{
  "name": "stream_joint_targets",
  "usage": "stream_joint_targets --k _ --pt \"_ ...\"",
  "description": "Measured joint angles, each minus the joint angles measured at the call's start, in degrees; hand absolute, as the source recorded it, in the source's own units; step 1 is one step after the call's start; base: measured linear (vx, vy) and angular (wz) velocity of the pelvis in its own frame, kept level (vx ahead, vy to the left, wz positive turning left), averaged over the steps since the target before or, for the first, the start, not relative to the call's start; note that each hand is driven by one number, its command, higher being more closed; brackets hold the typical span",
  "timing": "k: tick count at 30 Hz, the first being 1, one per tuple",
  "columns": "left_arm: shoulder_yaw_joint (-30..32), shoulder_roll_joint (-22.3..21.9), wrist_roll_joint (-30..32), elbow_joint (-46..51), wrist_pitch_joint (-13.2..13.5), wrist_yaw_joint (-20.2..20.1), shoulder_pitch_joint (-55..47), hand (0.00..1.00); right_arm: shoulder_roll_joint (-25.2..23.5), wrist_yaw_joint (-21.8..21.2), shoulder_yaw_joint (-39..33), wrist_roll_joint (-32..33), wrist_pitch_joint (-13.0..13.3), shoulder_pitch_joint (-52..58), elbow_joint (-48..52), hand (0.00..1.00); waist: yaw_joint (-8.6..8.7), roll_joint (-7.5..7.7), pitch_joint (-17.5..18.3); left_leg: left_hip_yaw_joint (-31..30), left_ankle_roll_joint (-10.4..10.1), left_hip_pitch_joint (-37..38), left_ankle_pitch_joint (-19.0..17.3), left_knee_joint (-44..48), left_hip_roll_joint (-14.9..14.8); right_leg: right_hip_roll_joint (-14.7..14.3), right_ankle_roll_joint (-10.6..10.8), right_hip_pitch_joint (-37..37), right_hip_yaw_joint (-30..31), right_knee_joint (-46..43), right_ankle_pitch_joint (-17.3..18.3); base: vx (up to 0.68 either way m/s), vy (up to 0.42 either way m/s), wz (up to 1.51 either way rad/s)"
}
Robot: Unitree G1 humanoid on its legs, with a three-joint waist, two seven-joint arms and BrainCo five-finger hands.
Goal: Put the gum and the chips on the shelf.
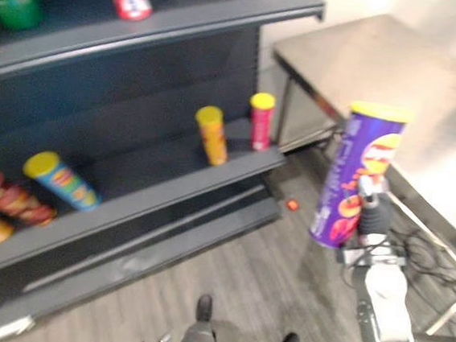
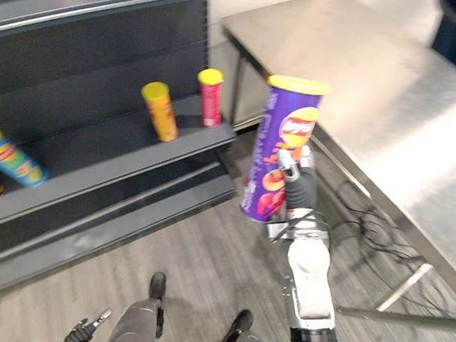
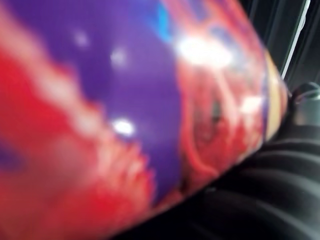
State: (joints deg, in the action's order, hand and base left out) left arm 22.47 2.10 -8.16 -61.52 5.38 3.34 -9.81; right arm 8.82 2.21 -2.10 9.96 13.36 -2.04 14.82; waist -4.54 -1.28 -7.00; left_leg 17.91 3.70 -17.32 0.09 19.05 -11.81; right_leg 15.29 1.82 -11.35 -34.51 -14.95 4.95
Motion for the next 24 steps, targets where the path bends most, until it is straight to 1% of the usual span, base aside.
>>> stream_joint_targets --k 1,2,3,4,5,6,7,8,9,10,11,12,14,16,18,20,24 --pt "-0.39 -0.02 -0.15 0.38 -0.13 -0.25 0.00 0.00 0.00 0.76 -2.56 0.02 0.13 0.24 0.00 1.00 1.29 -0.54 -0.38 0.73 -1.38 -0.38 3.53 -3.57 1.69 1.19 -0.31 -0.29 -2.36 -2.09 1.84 -0.08 -0.037 1.78" --pt "-0.03 0.77 -0.12 0.60 0.19 -0.44 0.36 0.00 -0.70 0.93 -4.51 -0.04 0.12 0.92 0.01 1.00 2.13 0.58 -0.28 -1.42 -2.69 1.32 7.86 -11.72 4.51 3.51 0.20 -0.03 -4.61 -1.08 2.48 -0.10 -0.003 1.64" --pt "0.76 0.80 -0.10 0.46 0.26 -0.50 0.54 0.00 -0.87 0.87 -4.90 -0.16 -0.02 1.03 -0.04 1.00 1.90 0.54 -0.35 -1.11 -2.32 2.44 7.38 -12.67 4.52 3.92 -0.03 0.56 -6.32 -0.89 2.13 -0.07 0.009 1.25" --pt "1.59 0.71 -0.10 -0.16 -0.45 -0.65 0.21 0.00 -1.05 0.86 -4.91 -0.67 -0.09 1.74 -0.02 1.00 2.25 0.48 -0.42 0.91 -2.86 3.70 2.35 -8.68 3.24 4.65 0.23 1.10 -8.61 -1.59 1.94 -0.05 0.004 0.87" --pt "1.70 0.40 -0.04 -0.13 -0.57 -0.83 -0.38 0.00 -1.01 0.86 -5.05 -1.05 -0.11 2.43 0.00 1.00 2.62 0.30 -0.50 1.31 -4.50 5.79 0.86 -9.24 2.72 5.12 0.59 1.57 -9.97 -2.24 1.79 -0.06 0.020 0.91" --pt "1.69 0.04 0.03 -0.09 -0.56 -1.15 -0.80 0.00 -0.88 0.83 -5.61 -1.15 -0.15 2.85 0.03 1.00 2.78 -0.13 -0.36 1.75 -5.81 7.39 0.26 -11.71 2.32 5.16 0.79 1.73 -11.03 -2.62 1.87 -0.09 0.090 0.75" --pt "1.69 -0.14 0.45 -0.11 -0.57 -1.28 -0.96 0.00 -1.05 0.95 -6.66 -1.16 -0.17 3.05 0.06 1.00 2.74 -1.27 -0.01 1.69 -8.25 8.51 0.50 -16.06 2.69 5.61 0.98 1.62 -12.43 -3.44 2.01 -0.12 0.124 0.56" --pt "1.71 0.05 0.45 -0.03 -0.56 -1.28 -0.83 0.00 -1.44 1.01 -6.95 -1.15 -0.20 3.14 0.07 1.00 2.75 -0.70 -0.29 1.72 -8.33 8.41 1.38 -17.08 3.31 6.28 1.14 1.46 -12.90 -3.56 1.87 -0.17 0.136 0.54" --pt "2.16 0.41 0.47 -0.02 -0.55 -1.24 -0.71 0.00 -2.17 0.99 -7.79 -1.21 -0.19 3.14 0.16 1.00 2.79 -0.07 -0.73 1.41 -7.89 7.93 1.74 -18.48 4.18 7.03 1.60 1.41 -13.91 -3.55 1.25 -0.18 0.131 0.56" --pt "2.47 0.57 0.48 0.00 -0.54 -1.07 -0.57 0.00 -2.60 1.20 -8.25 -1.25 -0.19 3.28 0.37 1.00 3.02 0.10 -0.76 1.50 -7.79 7.06 2.42 -19.04 4.53 7.40 2.29 1.36 -14.94 -3.10 0.66 -0.15 0.125 0.58" --pt "2.38 0.57 0.50 0.02 -0.53 -0.97 -0.45 0.00 -2.62 1.53 -8.55 -1.32 -0.19 3.38 0.54 1.00 3.07 0.18 -0.79 1.61 -7.77 6.60 2.72 -19.13 4.77 7.85 2.52 1.32 -15.56 -3.06 0.48 -0.09 0.132 0.58" --pt "2.00 0.52 0.57 -0.02 -0.56 -0.70 -0.24 0.00 -2.62 2.83 -8.83 -3.06 -0.24 3.36 0.73 1.00 3.02 0.39 -1.20 1.88 -7.52 6.52 3.26 -19.65 5.50 8.77 2.95 1.39 -15.93 -3.18 0.01 -0.04 0.138 0.35" --pt "1.99 0.55 0.56 0.01 -0.54 0.01 -0.08 0.00 -2.67 3.23 -8.46 -4.13 -0.29 3.32 0.75 1.00 2.82 0.76 -1.79 2.00 -7.28 6.39 3.29 -18.91 6.21 9.47 3.19 1.48 -15.87 -3.49 -0.51 -0.03 0.145 0.15" --pt "1.57 0.94 0.42 0.13 -0.48 0.62 1.08 0.00 -2.72 4.05 -7.99 -5.05 -0.30 2.67 0.75 1.00 2.81 1.36 -3.73 1.91 -6.31 4.26 1.61 -14.27 5.88 10.24 3.09 1.36 -15.67 -4.56 -0.89 -0.02 0.080 0.03" --pt "1.40 1.08 0.30 0.20 -0.49 0.75 1.89 0.00 -2.73 4.82 -7.09 -5.12 -0.41 2.15 0.73 1.00 2.73 1.86 -4.73 1.99 -6.16 2.22 -0.04 -10.79 5.01 10.00 2.86 0.45 -15.25 -4.68 -1.11 -0.02 0.028 -0.07" --pt "1.42 1.24 -0.18 0.28 -0.50 0.77 2.95 0.00 -2.82 4.82 -5.72 -5.55 -0.56 1.90 0.73 1.00 2.63 2.62 -6.06 2.12 -6.15 1.33 -0.52 -9.93 4.49 9.36 2.83 -0.18 -14.91 -3.93 -1.60 0.00 0.032 -0.13" --pt "1.45 1.42 -0.17 0.70 -0.49 0.75 3.03 0.00 -3.05 4.72 -4.75 -5.55 -0.61 1.83 0.71 1.00 2.19 2.77 -6.23 2.26 -6.33 0.98 -0.65 -10.06 3.84 7.83 2.40 -0.44 -14.53 -2.13 -2.42 0.06 0.001 -0.09"
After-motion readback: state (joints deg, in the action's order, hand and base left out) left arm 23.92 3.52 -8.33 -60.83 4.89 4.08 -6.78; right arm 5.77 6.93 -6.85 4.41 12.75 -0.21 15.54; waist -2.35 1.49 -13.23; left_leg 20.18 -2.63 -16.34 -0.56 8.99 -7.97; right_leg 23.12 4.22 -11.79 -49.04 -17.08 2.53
